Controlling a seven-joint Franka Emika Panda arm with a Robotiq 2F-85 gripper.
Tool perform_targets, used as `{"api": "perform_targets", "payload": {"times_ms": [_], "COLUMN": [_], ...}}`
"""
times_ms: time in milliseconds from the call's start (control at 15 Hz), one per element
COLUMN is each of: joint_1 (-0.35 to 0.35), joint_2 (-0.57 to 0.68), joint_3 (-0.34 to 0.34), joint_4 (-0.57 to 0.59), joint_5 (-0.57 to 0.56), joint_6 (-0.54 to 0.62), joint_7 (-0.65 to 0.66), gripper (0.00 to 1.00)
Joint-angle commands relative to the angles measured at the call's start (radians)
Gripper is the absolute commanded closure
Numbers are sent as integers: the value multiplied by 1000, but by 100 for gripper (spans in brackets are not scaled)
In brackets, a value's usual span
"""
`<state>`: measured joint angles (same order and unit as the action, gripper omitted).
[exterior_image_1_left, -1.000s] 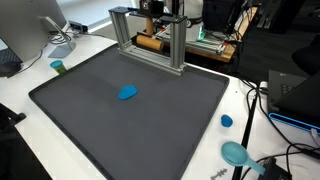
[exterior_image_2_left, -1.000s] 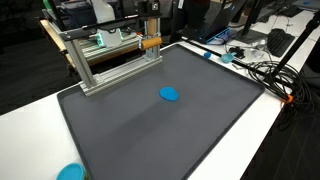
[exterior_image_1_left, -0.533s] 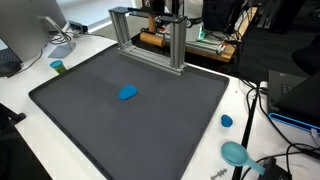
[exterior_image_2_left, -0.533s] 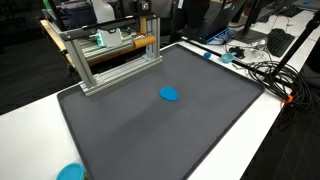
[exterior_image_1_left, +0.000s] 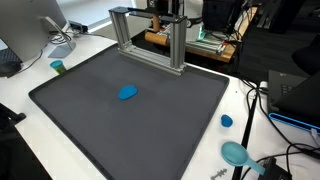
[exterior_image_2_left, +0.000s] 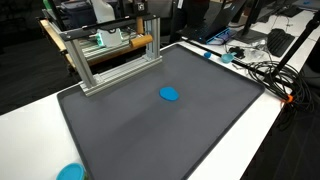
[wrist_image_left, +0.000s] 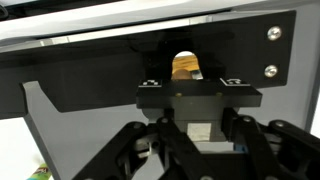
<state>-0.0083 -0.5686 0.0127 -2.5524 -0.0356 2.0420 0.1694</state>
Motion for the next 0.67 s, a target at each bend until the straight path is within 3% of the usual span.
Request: {"api": "perform_targets", "payload": {"times_ms": [0,467,533,600], "joint_1": [4,16,21,21], "joint_2": [-65,-92,-100,-104], "joint_3": [13,-16,-31,-39], "joint_4": [-38,-79,-88,-90], "joint_5": [3,8,24,32], "joint_6": [-30,-16,-2,-1], "joint_7": [-36,-167,-194,-211], "gripper": [78,78,42,27]}}
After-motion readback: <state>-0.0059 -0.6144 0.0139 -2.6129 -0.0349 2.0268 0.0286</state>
